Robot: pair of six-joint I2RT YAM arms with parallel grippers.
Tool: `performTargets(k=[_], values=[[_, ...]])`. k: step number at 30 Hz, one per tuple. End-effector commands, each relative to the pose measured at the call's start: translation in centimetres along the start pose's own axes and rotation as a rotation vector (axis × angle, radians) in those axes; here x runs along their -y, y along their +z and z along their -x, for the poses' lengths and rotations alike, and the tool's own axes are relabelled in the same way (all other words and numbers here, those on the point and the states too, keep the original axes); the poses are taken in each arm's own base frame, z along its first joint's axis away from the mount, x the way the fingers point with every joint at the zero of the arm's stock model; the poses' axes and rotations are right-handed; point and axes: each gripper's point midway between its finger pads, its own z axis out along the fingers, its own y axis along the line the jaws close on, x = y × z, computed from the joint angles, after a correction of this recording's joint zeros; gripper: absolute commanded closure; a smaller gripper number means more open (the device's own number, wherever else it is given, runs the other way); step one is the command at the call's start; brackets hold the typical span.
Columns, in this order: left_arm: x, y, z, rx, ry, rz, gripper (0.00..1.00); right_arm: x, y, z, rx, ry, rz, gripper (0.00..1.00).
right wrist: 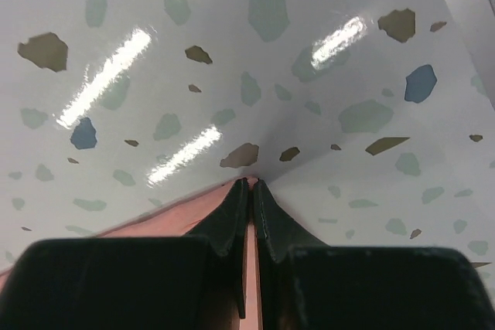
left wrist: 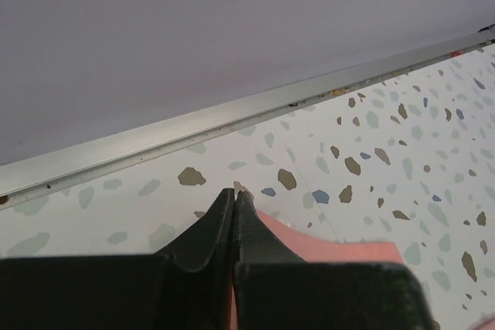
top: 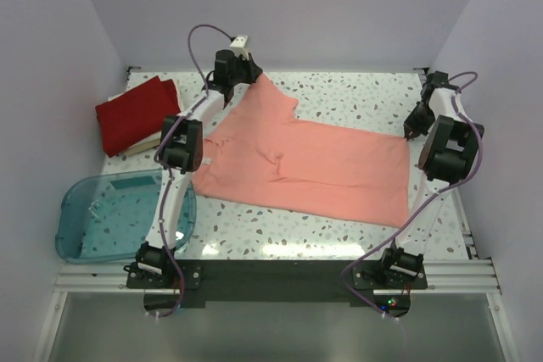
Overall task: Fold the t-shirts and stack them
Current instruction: Fold the tshirt
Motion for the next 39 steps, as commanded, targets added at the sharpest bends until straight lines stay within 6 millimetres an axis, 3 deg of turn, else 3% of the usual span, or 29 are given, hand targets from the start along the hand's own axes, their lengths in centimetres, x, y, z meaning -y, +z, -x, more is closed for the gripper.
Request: performTargets(k=[1, 3, 4, 5, 8, 9, 10, 12, 13, 14, 15, 16, 17, 23, 24, 25, 28, 30, 31, 33, 35, 36, 39], values=[[1.0, -0.3, 6.3, 0.173, -0.006, -0.074, 1.00, -1.0, -0.6, 1.7, 0.028, 0.029, 0.020, 1.00], [1.2, -0.8, 7.1, 0.189, -0.015, -0.091, 1.00, -1.3, -1.1, 2.5, 0.045, 0.035, 0.034, 1.00], [1.9, -1.5, 8.9, 0.219, -0.014, -0.116, 1.00, -1.6, -1.3, 2.8, 0.049, 0.035, 0.044, 1.00], [1.7, -1.8, 8.1, 0.203, -0.025, -0.120, 1.00, -1.8, -1.6, 2.9, 0.053, 0.036, 0.050, 1.00], [2.7, -3.6, 8.8, 0.199, -0.035, -0.165, 1.00, -2.1, -2.9, 3.1, 0.067, 0.032, 0.075, 1.00], [3.8, -4.6, 10.1, 0.208, -0.022, -0.197, 1.00, -2.2, -3.2, 3.1, 0.073, 0.028, 0.081, 1.00], [3.8, -5.0, 8.9, 0.176, -0.031, -0.200, 1.00, -2.2, -4.1, 3.3, 0.089, 0.026, 0.090, 1.00], [4.5, -6.0, 8.6, 0.157, -0.031, -0.221, 1.00, -2.0, -4.6, 2.7, 0.085, 0.006, 0.090, 1.00], [5.5, -7.1, 10.0, 0.174, -0.015, -0.244, 1.00, -1.9, -4.8, 2.4, 0.082, -0.002, 0.089, 1.00], [5.4, -7.7, 8.4, 0.141, -0.030, -0.237, 1.00, -1.5, -5.3, 2.0, 0.080, -0.010, 0.083, 1.00], [5.7, -8.3, 8.2, 0.135, -0.030, -0.241, 1.00, -1.3, -5.4, 1.7, 0.076, -0.024, 0.080, 1.00], [6.5, -9.6, 9.7, 0.155, -0.006, -0.247, 1.00, -1.2, -5.7, 1.4, 0.075, -0.032, 0.081, 1.00], [6.2, -10.1, 7.9, 0.117, -0.014, -0.233, 1.00, -0.8, -5.9, 0.7, 0.064, -0.046, 0.075, 1.00], [7.6, -14.3, 5.6, 0.032, 0.015, -0.242, 1.00, 0.6, -6.7, -1.6, 0.053, -0.073, 0.059, 1.00], [8.1, -15.2, 6.1, 0.036, 0.029, -0.248, 1.00, 0.8, -7.3, -1.7, 0.062, -0.078, 0.058, 1.00], [7.8, -15.8, 4.5, 0.000, 0.015, -0.238, 1.00, 1.0, -7.5, -1.9, 0.063, -0.081, 0.053, 1.00], [8.3, -17.7, 3.5, -0.025, 0.020, -0.227, 1.00, 1.9, -8.2, -3.0, 0.066, -0.090, 0.036, 1.00], [8.9, -19.1, 4.0, -0.013, 0.033, -0.228, 1.00, 2.5, -8.0, -4.0, 0.054, -0.094, 0.022, 1.00], [8.8, -19.7, 2.9, -0.036, 0.022, -0.222, 1.00, 2.9, -8.2, -4.5, 0.055, -0.096, 0.015, 1.00], [9.4, -21.0, 3.4, -0.027, 0.037, -0.221, 1.00, 3.2, -8.4, -4.9, 0.057, -0.100, 0.010, 1.00], [9.3, -22.0, 2.5, -0.047, 0.031, -0.201, 1.00, 3.6, -8.7, -5.5, 0.056, -0.102, 0.003, 1.00], [9.5, -22.8, 3.3, -0.026, 0.049, -0.188, 1.00, 3.8, -8.9, -5.7, 0.057, -0.102, 0.000, 1.00], [9.4, -24.1, 2.5, -0.045, 0.051, -0.164, 1.00, 4.3, -9.4, -6.2, 0.065, -0.104, -0.010, 1.00]])
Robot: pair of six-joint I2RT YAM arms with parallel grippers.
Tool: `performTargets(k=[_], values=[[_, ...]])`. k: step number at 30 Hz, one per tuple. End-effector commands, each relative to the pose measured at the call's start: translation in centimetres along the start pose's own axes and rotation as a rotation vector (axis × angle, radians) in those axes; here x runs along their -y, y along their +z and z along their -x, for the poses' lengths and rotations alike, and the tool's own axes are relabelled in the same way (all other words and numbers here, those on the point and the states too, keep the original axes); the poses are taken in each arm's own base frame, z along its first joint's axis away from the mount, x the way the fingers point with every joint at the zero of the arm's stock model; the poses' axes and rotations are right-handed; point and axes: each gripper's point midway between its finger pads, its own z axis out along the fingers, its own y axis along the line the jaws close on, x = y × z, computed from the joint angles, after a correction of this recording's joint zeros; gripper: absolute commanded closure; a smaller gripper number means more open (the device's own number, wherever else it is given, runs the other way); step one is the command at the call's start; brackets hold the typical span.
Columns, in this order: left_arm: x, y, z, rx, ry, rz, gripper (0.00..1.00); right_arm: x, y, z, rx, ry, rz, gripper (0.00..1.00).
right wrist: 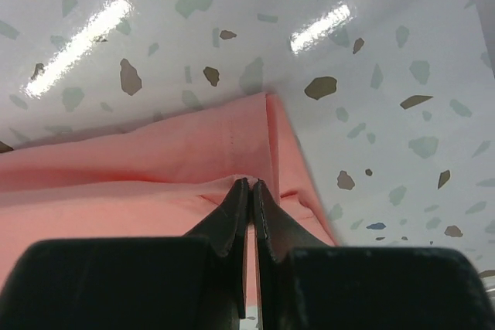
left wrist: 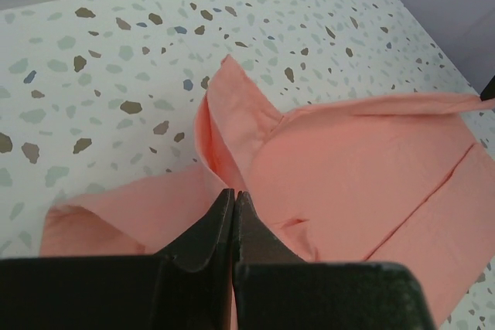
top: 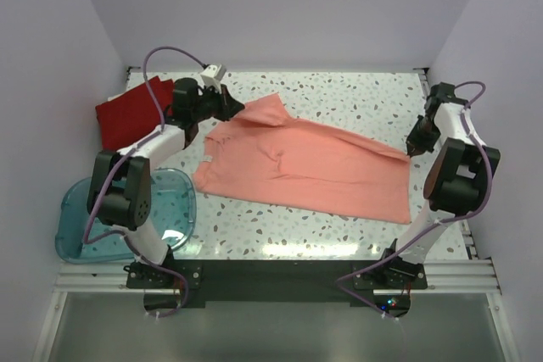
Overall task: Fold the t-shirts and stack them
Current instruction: Fold the tshirt
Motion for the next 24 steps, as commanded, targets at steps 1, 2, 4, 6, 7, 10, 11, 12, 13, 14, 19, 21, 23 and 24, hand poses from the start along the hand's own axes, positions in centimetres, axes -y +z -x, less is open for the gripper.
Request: performTargets(k=[1, 2, 4, 6, 7, 10, 11, 12, 13, 14, 19, 21, 23, 24], values=[[1.3, -2.5, 2.2, 0.054, 0.084, 0.019, 1.00, 1.0, -2.1, 0.4, 0.071, -0.015, -0.029, 1.00], [1.5, -2.8, 2.0, 0.051, 0.086, 0.018, 1.00, 1.2, -2.4, 0.3, 0.079, -0.014, -0.033, 1.00], [1.9, -3.7, 1.9, 0.054, 0.089, 0.019, 1.00, 1.5, -2.4, -0.3, 0.074, -0.016, -0.048, 1.00], [2.1, -4.4, 1.5, 0.053, 0.085, 0.033, 1.00, 2.0, -2.5, -0.5, 0.081, -0.015, -0.066, 1.00], [2.1, -4.7, 1.3, 0.052, 0.086, 0.038, 1.00, 2.2, -2.2, -0.9, 0.073, -0.018, -0.074, 1.00], [2.2, -5.5, 0.6, 0.041, 0.083, 0.053, 1.00, 2.6, -2.0, -1.4, 0.067, -0.018, -0.091, 1.00], [2.2, -5.7, 0.5, 0.040, 0.082, 0.056, 1.00, 2.6, -2.0, -1.5, 0.066, -0.013, -0.094, 1.00], [2.5, -6.1, 0.7, 0.048, 0.086, 0.055, 1.00, 2.7, -1.9, -1.5, 0.063, -0.014, -0.098, 1.00], [2.5, -6.2, 0.0, 0.037, 0.080, 0.059, 1.00, 2.8, -1.9, -1.5, 0.059, -0.013, -0.104, 1.00], [2.5, -6.4, -0.1, 0.034, 0.079, 0.060, 1.00, 2.9, -1.9, -1.5, 0.057, -0.013, -0.108, 1.00], [2.4, -7.4, -0.5, 0.032, 0.082, 0.097, 1.00, 3.1, -2.1, -1.9, 0.046, -0.008, -0.119, 1.00], [2.3, -8.0, 0.0, 0.054, 0.088, 0.122, 1.00, 3.2, -2.3, -2.2, 0.046, -0.006, -0.121, 1.00], [2.3, -8.3, 0.3, 0.062, 0.093, 0.136, 1.00, 3.4, -2.3, -2.7, 0.043, -0.005, -0.124, 1.00], [2.3, -8.5, 0.3, 0.063, 0.094, 0.143, 1.00, 3.4, -2.3, -2.8, 0.045, -0.002, -0.123, 1.00]])
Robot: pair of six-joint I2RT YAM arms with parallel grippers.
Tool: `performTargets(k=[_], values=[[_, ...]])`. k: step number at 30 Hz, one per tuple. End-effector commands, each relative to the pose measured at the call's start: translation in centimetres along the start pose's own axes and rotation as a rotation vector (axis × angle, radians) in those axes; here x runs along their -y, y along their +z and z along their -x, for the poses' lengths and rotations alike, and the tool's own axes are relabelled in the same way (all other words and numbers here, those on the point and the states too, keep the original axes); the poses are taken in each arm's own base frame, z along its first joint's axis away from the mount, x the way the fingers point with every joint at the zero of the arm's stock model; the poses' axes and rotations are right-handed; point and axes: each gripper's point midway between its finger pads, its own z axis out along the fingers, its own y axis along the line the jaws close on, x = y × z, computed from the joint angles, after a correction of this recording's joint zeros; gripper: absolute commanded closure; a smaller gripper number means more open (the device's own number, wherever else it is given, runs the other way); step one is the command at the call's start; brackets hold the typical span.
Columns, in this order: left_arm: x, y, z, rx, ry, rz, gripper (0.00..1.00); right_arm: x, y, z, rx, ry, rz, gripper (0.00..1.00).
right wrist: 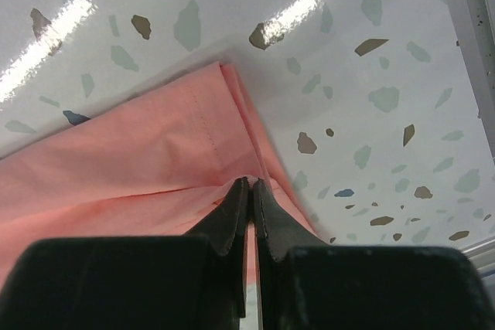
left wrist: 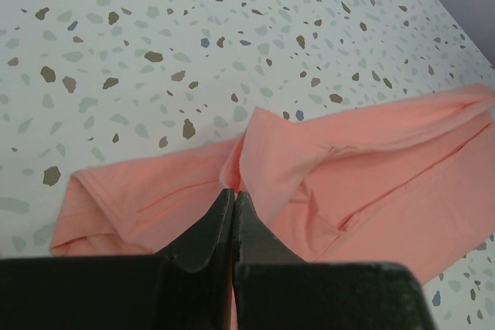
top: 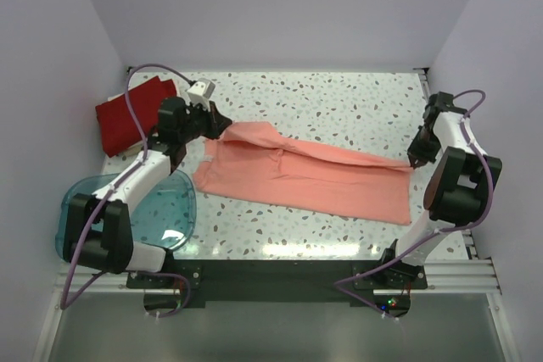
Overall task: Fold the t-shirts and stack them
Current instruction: Fold the tshirt
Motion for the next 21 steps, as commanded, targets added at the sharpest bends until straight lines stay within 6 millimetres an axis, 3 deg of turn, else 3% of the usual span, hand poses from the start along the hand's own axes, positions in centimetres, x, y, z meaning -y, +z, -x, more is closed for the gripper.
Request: performTargets(k=[1, 8, 13, 15, 17, 19, 21], values=[[-0.3, -1.2, 1.8, 0.053, 0.046, 0.049, 1.00, 1.0, -1.2, -0.6, 0.031, 0.006, -0.029, 1.00], [-0.2, -2.1, 1.7, 0.057, 0.046, 0.066, 1.00, 1.4, -0.7, -2.0, 0.003, 0.016, -0.046, 1.00], [0.1, -2.4, 0.1, 0.012, 0.032, 0.053, 1.00, 1.8, -0.4, -2.9, -0.020, 0.016, -0.066, 1.00], [0.4, -2.8, -0.8, -0.009, 0.020, 0.041, 1.00, 1.9, -0.5, -3.1, -0.031, 0.018, -0.070, 0.81], [0.8, -3.2, -1.1, -0.010, 0.015, 0.026, 1.00, 1.9, -1.1, -3.2, -0.023, 0.029, -0.068, 0.49], [1.3, -3.6, -2.2, -0.037, 0.000, 0.006, 1.00, 1.7, -2.3, -2.8, 0.022, 0.036, -0.048, 0.38], [1.7, -4.0, -3.4, -0.067, -0.018, -0.014, 1.00, 1.4, -3.4, -2.4, 0.068, 0.035, -0.032, 0.37]])
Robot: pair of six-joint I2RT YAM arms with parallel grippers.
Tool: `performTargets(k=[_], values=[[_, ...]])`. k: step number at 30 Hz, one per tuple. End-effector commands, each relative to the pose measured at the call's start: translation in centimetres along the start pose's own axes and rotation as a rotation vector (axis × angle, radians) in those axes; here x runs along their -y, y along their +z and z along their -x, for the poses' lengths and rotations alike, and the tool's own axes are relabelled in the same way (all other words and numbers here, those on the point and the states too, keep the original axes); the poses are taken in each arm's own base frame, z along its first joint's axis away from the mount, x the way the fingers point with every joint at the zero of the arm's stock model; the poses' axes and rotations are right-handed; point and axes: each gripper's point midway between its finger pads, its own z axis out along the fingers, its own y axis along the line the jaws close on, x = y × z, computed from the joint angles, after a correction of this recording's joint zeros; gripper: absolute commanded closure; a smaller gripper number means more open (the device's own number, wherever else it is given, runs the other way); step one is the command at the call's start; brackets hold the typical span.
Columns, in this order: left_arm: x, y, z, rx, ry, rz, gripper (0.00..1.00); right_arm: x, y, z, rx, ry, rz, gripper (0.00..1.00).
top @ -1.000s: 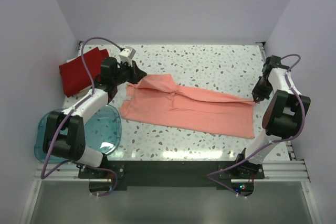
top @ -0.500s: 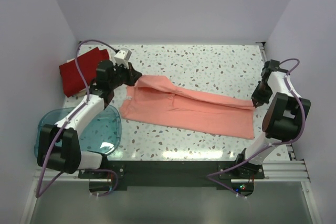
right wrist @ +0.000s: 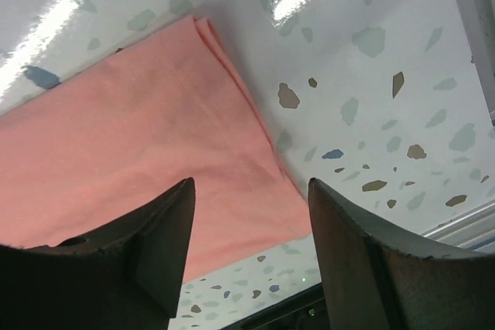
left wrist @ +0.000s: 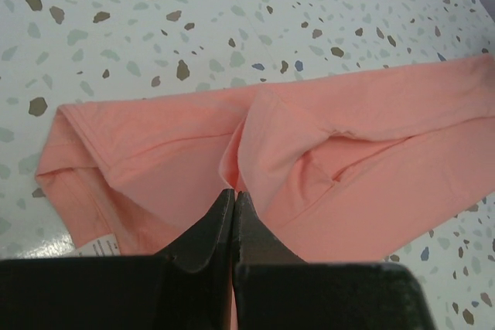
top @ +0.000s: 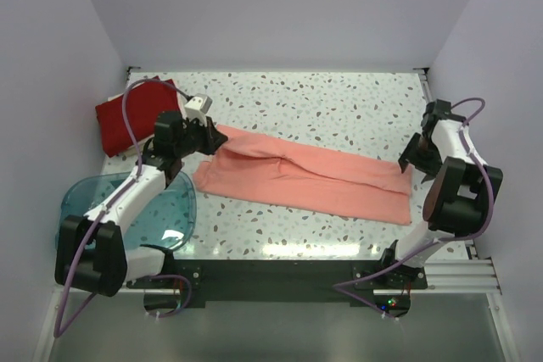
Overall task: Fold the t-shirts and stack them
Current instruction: Fold the tshirt
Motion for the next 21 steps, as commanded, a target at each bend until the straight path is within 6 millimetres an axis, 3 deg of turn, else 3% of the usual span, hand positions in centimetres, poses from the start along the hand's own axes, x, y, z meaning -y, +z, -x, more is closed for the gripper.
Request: performTargets(k=[1, 5, 10, 13, 17, 20, 21], values=[[1.3, -1.0, -1.0, -0.021, 0.002, -0.057, 1.00, -0.1, -3.8, 1.3, 0.139, 0.025, 0.028, 0.36], [1.4, -1.7, -2.9, -0.070, -0.019, -0.056, 1.00, -2.1, -6.0, 1.9, 0.223, 0.014, 0.133, 0.36], [1.3, -2.7, -4.6, -0.125, -0.038, -0.034, 0.99, -6.5, -6.4, 1.2, 0.237, -0.051, 0.220, 0.36], [2.4, -3.8, -5.8, -0.159, -0.048, -0.079, 0.86, -10.2, -6.4, 0.1, 0.225, -0.108, 0.263, 0.36], [3.8, -5.6, -8.2, -0.223, -0.092, -0.125, 0.70, -17.0, -7.5, -2.4, 0.222, -0.256, 0.359, 0.36], [4.6, -6.1, -7.4, -0.165, -0.125, -0.144, 0.61, -21.7, -8.3, -3.3, 0.219, -0.340, 0.439, 0.36], [4.2, -5.9, -7.3, -0.161, -0.131, -0.118, 0.60, -24.0, -9.7, -3.9, 0.232, -0.384, 0.493, 0.36]])
